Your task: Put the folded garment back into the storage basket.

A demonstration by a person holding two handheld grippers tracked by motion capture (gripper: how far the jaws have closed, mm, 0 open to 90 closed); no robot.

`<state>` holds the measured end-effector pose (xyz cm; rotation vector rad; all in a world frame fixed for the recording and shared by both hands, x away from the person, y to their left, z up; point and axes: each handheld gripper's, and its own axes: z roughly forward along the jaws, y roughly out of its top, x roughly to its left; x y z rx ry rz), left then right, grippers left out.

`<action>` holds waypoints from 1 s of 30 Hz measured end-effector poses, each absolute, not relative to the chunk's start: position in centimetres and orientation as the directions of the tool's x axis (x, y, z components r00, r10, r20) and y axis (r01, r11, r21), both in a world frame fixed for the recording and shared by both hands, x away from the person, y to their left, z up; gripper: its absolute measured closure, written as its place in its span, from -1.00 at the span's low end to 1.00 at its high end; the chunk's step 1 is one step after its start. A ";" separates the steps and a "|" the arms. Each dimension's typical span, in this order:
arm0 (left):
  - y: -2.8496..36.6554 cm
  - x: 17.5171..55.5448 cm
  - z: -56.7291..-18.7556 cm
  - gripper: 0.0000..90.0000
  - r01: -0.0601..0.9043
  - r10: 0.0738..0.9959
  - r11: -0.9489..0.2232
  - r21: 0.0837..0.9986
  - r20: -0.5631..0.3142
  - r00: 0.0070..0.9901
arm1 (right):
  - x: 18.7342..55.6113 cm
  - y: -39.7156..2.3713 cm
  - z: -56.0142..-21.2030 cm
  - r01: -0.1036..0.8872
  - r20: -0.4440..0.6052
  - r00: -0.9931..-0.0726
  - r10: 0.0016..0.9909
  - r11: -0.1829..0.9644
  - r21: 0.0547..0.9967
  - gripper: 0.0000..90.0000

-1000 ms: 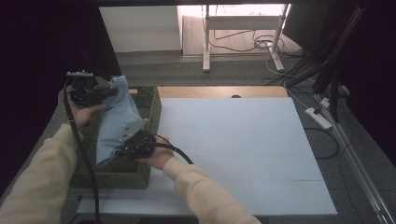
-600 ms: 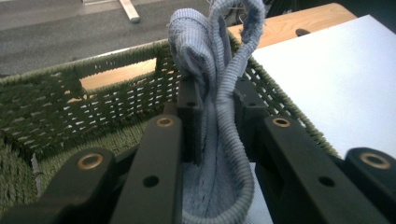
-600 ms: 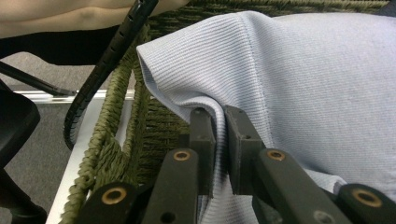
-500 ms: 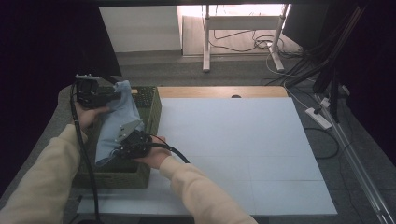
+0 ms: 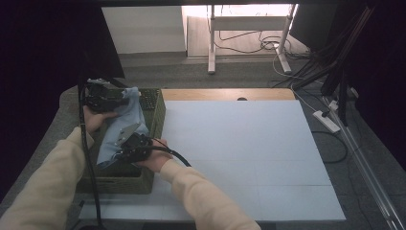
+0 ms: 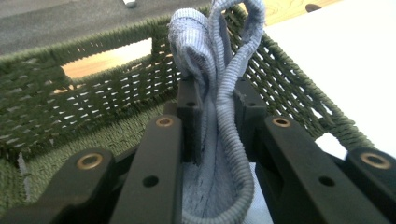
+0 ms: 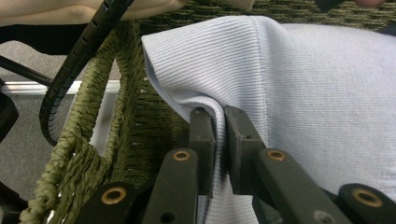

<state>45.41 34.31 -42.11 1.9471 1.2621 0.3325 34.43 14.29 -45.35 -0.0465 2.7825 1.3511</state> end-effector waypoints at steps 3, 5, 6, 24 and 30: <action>34.3 45.8 -42.7 0.69 0.668 0.860 -0.208 0.714 -0.192 0.472 | 34.5 14.5 -45.5 -0.054 -0.066 -0.998 -0.005 0.630 0.775 0.82; 34.3 45.8 -42.9 0.69 0.670 0.861 -0.206 0.713 -0.194 0.471 | 34.5 14.6 -45.6 -0.057 -0.071 -0.997 -0.004 0.641 0.766 0.82; 34.4 46.0 -43.1 0.68 0.674 0.863 -0.208 0.709 -0.192 0.467 | 34.5 14.7 -45.6 -0.062 -0.076 -0.997 -0.005 0.646 0.761 0.82; 34.2 47.2 -45.1 0.66 0.716 0.872 -0.226 0.660 -0.191 0.452 | 34.9 15.5 -46.2 -0.060 -0.079 -0.997 -0.003 0.681 0.730 0.81; 33.7 48.1 -46.2 -0.12 0.770 0.885 -0.230 0.595 -0.202 0.420 | 34.7 15.7 -46.5 -0.075 -0.105 -0.994 0.001 0.697 0.713 0.43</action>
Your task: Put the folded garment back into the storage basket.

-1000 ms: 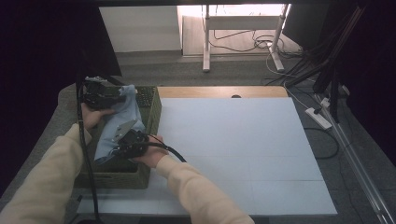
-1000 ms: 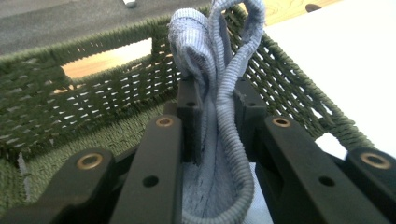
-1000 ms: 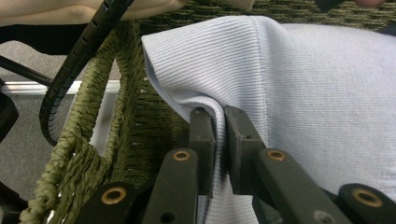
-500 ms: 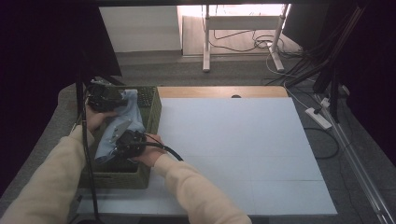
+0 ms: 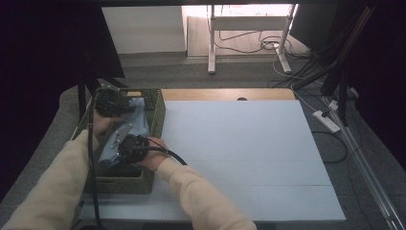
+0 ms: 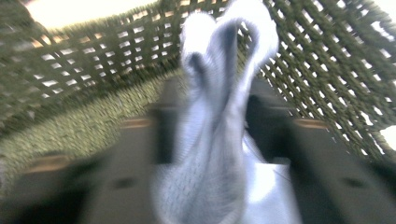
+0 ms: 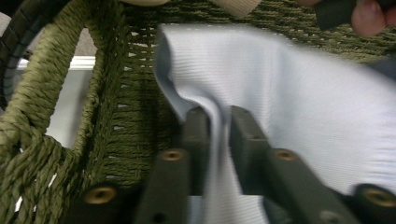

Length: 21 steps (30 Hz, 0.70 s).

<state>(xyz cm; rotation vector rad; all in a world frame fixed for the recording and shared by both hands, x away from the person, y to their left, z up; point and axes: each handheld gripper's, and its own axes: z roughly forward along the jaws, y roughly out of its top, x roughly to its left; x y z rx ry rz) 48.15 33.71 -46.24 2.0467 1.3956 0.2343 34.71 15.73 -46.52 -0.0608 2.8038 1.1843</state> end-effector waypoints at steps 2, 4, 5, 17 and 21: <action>33.7 48.3 -46.3 -0.39 0.780 0.886 -0.237 0.580 -0.200 0.419 | 34.6 15.7 -46.5 -0.069 -0.116 -0.993 0.019 0.703 0.708 0.20; 33.7 48.2 -46.2 -0.43 0.777 0.885 -0.235 0.584 -0.203 0.420 | 34.6 15.6 -46.4 -0.069 -0.116 -0.993 0.021 0.696 0.715 0.17; 33.8 48.1 -45.9 -0.46 0.771 0.882 -0.230 0.594 -0.207 0.422 | 34.7 15.1 -45.9 -0.072 -0.117 -0.993 0.022 0.672 0.737 0.09; 33.7 46.6 -44.3 -0.43 0.720 0.863 -0.226 0.656 -0.208 0.460 | 36.5 9.8 -43.5 0.058 -0.010 -0.992 0.126 0.525 0.849 0.05; 33.6 45.9 -43.7 -0.41 0.696 0.847 -0.212 0.686 -0.226 0.481 | 36.8 8.5 -43.5 0.098 0.023 -0.988 0.151 0.509 0.855 0.05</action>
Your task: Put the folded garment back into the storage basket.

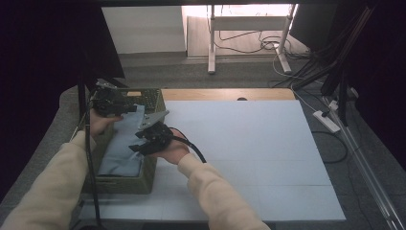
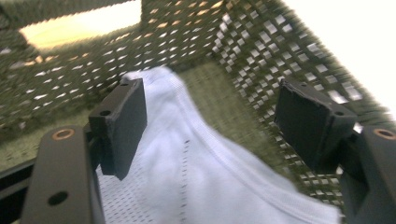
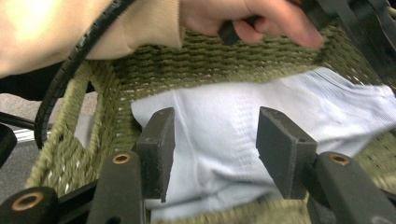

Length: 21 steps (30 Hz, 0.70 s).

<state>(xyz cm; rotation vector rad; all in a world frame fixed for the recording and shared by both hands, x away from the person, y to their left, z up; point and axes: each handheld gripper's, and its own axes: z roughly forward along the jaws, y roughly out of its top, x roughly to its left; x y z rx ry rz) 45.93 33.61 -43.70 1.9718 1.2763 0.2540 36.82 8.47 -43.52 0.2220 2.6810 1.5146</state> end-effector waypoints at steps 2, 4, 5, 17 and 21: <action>33.5 45.6 -43.5 -0.41 0.686 0.844 -0.210 0.696 -0.226 0.487 | 36.9 7.9 -43.6 0.110 0.029 -0.986 0.164 0.509 0.854 0.05; 33.5 45.2 -43.3 -0.41 0.679 0.840 -0.208 0.703 -0.227 0.493 | 37.0 7.3 -43.7 0.119 0.031 -0.984 0.178 0.507 0.854 0.05; 33.5 45.2 -43.3 -0.40 0.679 0.840 -0.208 0.703 -0.227 0.493 | 37.0 6.9 -43.8 0.128 0.039 -0.982 0.184 0.504 0.854 0.04; 33.0 42.8 -42.2 -0.37 0.636 0.838 -0.209 0.743 -0.199 0.508 | 36.7 3.6 -43.6 0.166 0.070 -0.974 0.215 0.474 0.865 -0.01; 32.8 42.2 -42.1 -0.36 0.628 0.835 -0.200 0.752 -0.205 0.511 | 36.6 2.8 -43.4 0.168 0.072 -0.974 0.217 0.467 0.868 -0.02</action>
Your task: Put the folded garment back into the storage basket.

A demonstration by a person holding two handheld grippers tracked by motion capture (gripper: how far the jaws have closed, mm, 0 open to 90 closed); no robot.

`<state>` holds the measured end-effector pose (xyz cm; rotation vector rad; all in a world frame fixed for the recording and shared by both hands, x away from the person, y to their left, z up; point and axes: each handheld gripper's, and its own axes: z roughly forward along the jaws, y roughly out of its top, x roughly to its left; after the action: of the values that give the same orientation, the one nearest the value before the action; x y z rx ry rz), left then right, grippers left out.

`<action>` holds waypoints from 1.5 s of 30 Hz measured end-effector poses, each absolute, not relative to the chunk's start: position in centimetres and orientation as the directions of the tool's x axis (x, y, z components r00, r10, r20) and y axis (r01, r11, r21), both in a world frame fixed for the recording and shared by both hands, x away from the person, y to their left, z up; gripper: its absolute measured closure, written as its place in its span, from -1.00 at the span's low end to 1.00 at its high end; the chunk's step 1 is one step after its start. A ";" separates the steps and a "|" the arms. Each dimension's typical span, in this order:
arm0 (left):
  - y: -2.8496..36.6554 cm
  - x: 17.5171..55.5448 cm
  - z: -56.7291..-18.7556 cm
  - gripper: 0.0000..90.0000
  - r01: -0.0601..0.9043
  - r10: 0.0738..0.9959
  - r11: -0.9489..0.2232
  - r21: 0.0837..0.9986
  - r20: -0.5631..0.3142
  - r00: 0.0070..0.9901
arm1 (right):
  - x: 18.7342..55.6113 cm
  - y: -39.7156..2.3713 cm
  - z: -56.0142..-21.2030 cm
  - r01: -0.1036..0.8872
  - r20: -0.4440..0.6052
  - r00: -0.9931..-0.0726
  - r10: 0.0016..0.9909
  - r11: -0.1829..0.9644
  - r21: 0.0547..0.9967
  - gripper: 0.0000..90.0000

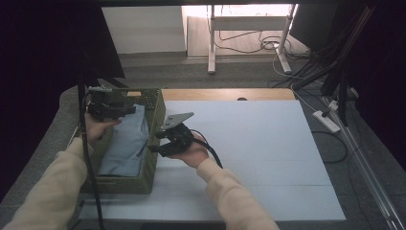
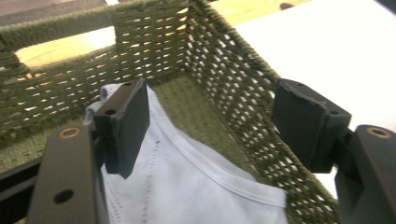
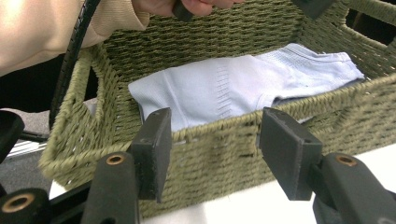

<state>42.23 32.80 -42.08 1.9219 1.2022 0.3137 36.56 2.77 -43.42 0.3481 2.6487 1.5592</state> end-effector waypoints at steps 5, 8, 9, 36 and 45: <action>32.4 41.4 -41.8 -0.35 0.620 0.830 -0.199 0.759 -0.206 0.518 | 36.6 1.4 -43.3 0.169 0.066 -0.972 0.227 0.472 0.865 -0.02; 32.1 40.9 -41.4 -0.35 0.613 0.823 -0.193 0.766 -0.213 0.526 | 36.8 0.8 -43.2 0.170 0.064 -0.971 0.232 0.473 0.865 -0.03; 32.1 40.6 -41.3 -0.35 0.608 0.820 -0.191 0.771 -0.216 0.530 | 36.8 0.6 -43.2 0.169 0.062 -0.970 0.234 0.471 0.866 -0.03; 27.6 33.5 -40.8 -0.36 0.554 0.772 -0.208 0.806 -0.211 0.599 | 35.1 -9.3 -43.9 0.215 0.057 -0.939 0.340 0.449 0.867 -0.04; 26.2 32.0 -41.4 -0.36 0.554 0.758 -0.226 0.801 -0.213 0.617 | 34.5 -13.4 -44.3 0.247 0.060 -0.917 0.395 0.443 0.862 -0.05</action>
<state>32.03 26.17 -41.35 1.9109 1.0438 0.2758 34.49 -13.40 -44.32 0.5694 2.5379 1.4770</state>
